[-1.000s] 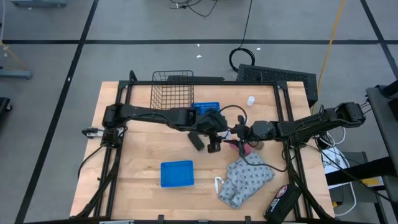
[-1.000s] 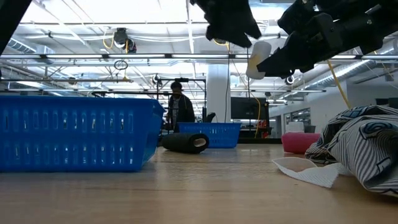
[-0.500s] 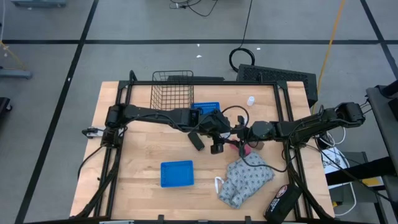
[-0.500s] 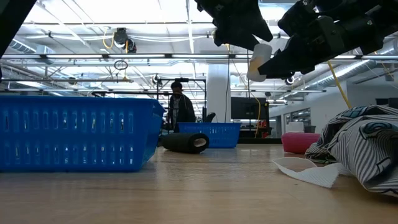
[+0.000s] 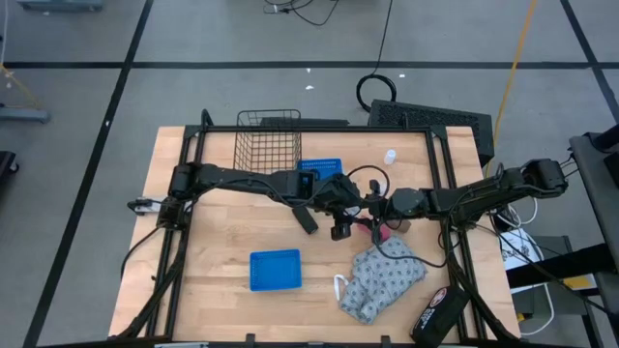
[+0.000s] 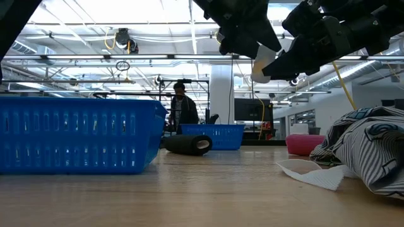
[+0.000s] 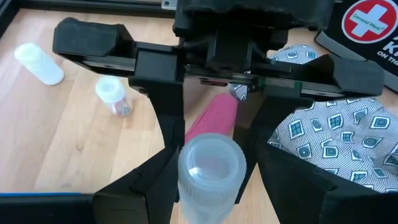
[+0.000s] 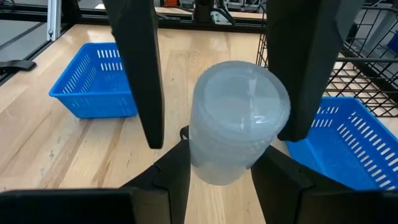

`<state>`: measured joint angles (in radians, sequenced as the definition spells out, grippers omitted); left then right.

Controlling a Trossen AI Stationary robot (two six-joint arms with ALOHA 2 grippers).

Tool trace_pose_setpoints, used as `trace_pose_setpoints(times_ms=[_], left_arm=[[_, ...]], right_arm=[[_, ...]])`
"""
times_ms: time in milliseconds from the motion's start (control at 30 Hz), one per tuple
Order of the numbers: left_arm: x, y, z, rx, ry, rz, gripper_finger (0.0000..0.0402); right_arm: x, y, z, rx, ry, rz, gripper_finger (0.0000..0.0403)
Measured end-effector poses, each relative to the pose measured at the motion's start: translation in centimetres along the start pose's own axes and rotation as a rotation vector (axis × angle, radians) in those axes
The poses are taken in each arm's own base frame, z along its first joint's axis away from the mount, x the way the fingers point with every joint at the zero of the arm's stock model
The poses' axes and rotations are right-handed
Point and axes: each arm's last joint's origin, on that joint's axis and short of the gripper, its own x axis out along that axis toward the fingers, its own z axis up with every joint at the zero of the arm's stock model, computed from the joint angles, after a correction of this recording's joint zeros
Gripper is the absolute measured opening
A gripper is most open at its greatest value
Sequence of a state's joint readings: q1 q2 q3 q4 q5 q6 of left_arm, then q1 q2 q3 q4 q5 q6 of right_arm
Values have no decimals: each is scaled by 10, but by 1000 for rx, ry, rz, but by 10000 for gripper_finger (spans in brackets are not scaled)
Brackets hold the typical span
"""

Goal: Pick & Place Medicine items
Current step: Put the middle white medicine bottle into the bottom blue basket

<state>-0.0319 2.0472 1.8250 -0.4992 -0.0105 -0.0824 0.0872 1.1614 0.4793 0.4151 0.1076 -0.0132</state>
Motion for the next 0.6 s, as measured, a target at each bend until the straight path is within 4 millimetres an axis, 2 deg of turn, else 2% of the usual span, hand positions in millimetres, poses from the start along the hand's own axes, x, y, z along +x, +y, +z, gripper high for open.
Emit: trace_pose_setpoints(times_ms=[133, 300, 433, 600], left_arm=[[0, 0, 0, 9, 3, 1, 200], [0, 0, -1, 9, 6, 4, 141], [-3, 2, 1, 12, 3, 5, 138], [-22, 2, 6, 27, -2, 35, 137]], right_arm=[[0, 0, 0, 0, 1, 1, 137], [0, 0, 0, 0, 2, 4, 137], [0, 0, 0, 1, 1, 4, 139], [-1, 0, 2, 13, -17, 0, 165]])
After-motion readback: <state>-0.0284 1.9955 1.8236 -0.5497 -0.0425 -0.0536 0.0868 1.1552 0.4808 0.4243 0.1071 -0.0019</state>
